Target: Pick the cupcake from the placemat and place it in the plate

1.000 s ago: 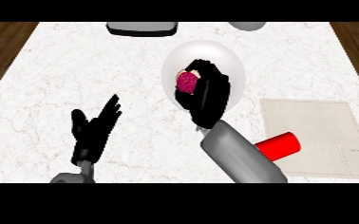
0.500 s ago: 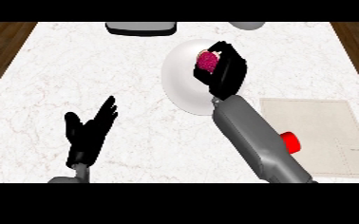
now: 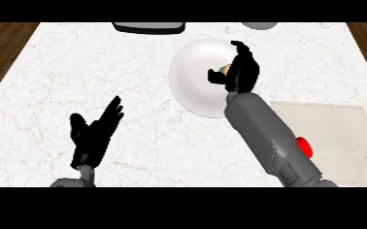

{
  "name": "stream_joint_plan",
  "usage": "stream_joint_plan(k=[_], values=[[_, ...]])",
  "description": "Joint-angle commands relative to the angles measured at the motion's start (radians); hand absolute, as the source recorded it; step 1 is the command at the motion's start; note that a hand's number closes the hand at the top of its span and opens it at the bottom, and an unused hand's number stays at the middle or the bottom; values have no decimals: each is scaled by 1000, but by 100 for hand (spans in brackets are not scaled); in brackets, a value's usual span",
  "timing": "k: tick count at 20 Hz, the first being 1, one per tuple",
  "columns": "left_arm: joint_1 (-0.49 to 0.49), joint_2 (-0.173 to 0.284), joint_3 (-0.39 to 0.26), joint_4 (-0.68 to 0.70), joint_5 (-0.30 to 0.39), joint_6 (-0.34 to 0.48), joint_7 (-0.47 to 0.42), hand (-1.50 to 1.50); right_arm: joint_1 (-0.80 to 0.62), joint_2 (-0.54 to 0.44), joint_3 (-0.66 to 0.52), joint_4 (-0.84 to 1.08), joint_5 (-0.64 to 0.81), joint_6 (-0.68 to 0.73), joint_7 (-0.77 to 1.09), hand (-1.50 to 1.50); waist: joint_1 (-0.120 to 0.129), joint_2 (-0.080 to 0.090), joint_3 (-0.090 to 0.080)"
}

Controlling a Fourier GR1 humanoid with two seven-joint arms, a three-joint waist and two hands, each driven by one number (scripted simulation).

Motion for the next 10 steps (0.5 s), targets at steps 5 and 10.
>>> stream_joint_plan(k=[5, 10], values=[[-19, 2, 18, 55, 1, -9, -26, 0, 9, -20, -158, -50, -305, 71, -450, -150, -6, 4, 1], [11, 19, 21, 11, 16, -31, -25, 0, 56, 20, -277, -105, -442, -13, -685, -150, -6, -2, 1]])
